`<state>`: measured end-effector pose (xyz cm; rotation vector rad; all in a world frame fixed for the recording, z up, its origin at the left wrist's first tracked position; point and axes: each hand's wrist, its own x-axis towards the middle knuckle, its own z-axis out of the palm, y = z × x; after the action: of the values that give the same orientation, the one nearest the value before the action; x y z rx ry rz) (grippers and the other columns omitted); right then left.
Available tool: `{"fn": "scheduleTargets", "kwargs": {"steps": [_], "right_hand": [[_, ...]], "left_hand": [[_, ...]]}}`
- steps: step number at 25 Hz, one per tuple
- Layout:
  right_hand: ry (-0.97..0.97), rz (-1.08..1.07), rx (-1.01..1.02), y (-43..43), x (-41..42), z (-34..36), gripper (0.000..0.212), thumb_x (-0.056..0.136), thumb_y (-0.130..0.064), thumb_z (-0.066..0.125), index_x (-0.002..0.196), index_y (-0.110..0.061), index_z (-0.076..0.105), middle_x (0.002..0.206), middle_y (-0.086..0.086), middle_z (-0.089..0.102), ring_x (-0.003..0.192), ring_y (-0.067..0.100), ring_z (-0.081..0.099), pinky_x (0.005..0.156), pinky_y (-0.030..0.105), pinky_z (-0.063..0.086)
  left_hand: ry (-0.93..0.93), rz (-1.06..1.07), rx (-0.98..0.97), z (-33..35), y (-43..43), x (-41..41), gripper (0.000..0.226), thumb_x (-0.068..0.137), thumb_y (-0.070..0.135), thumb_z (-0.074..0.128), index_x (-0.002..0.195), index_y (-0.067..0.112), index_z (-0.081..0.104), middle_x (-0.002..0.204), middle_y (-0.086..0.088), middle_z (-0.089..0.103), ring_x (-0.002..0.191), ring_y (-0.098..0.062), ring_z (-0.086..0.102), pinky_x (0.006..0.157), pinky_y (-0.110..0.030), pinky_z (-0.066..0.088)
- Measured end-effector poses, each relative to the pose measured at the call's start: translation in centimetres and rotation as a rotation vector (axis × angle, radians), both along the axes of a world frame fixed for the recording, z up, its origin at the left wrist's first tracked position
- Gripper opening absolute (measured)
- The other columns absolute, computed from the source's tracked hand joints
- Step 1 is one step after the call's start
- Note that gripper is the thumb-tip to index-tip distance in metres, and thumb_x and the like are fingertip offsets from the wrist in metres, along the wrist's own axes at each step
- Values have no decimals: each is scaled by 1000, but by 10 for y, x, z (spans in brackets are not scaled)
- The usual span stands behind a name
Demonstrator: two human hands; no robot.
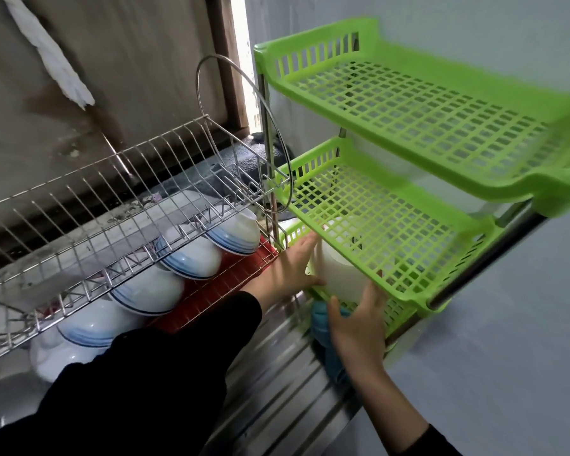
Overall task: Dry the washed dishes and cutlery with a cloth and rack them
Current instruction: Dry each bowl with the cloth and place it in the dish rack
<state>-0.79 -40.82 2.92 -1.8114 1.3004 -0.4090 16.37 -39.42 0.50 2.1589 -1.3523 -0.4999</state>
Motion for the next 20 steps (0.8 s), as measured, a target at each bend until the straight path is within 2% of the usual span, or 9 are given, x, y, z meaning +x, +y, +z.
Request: {"fn": "scheduleTargets", "kwargs": {"steps": [3, 5, 7, 9, 12, 15, 17, 20], "right_hand": [[-3, 56, -13, 1, -5, 4, 56, 95, -31, 57, 142, -13, 33, 143, 9, 34, 123, 27, 44, 82, 28, 32], [-5, 99, -50, 2, -8, 5, 61, 95, -32, 56, 146, -11, 30, 148, 9, 30, 128, 26, 41, 84, 26, 32], [-1, 151, -141, 6, -12, 9, 69, 94, -35, 57, 151, -14, 23, 151, 8, 27, 130, 26, 41, 89, 29, 39], [-27, 238, -245, 10, -16, 11, 76, 93, -37, 60, 154, -21, 17, 156, 5, 23, 125, 28, 48, 88, 35, 47], [71, 374, -365, 18, -22, 17, 75, 94, -39, 56, 154, -28, 12, 163, -3, 5, 120, 26, 56, 80, 28, 46], [58, 459, -447, 35, -28, 21, 69, 93, -32, 58, 152, -23, 24, 162, 2, 15, 120, 32, 56, 82, 35, 48], [26, 506, -450, 54, -31, 22, 64, 90, -28, 62, 148, -20, 35, 159, 5, 25, 118, 35, 57, 84, 40, 49], [-20, 588, -471, 93, -37, 20, 59, 86, -26, 65, 141, -20, 46, 156, 3, 32, 116, 33, 58, 82, 39, 49]], "left_hand": [[4, 36, -13, -2, 8, -9, 96, 72, 19, 83, 150, 6, 27, 151, -13, 37, 141, -24, 33, 114, -38, 31], [-9, 46, -30, 4, 16, -16, 92, 75, 15, 81, 150, 7, 28, 153, -12, 35, 142, -23, 33, 114, -34, 32], [-26, 62, -57, 14, 26, -25, 88, 78, 14, 78, 150, 10, 28, 154, -10, 33, 141, -20, 34, 114, -29, 31], [-51, 92, -72, 25, 43, -34, 79, 81, 15, 76, 148, 12, 34, 150, -9, 41, 135, -21, 42, 110, -31, 37], [-52, 179, -78, 37, 82, -48, 67, 83, 18, 72, 144, 14, 42, 137, -7, 52, 121, -22, 53, 103, -33, 42], [-112, 255, -94, 40, 134, -65, 60, 84, 21, 72, 138, 11, 50, 139, -5, 53, 127, -19, 50, 107, -25, 35], [-140, 321, -56, 42, 170, -81, 54, 87, 28, 69, 137, 15, 51, 139, -2, 53, 129, -17, 48, 109, -29, 35], [-209, 384, 7, 43, 231, -104, 51, 89, 33, 65, 136, 20, 52, 140, 1, 51, 130, -15, 46, 109, -35, 35]]}}
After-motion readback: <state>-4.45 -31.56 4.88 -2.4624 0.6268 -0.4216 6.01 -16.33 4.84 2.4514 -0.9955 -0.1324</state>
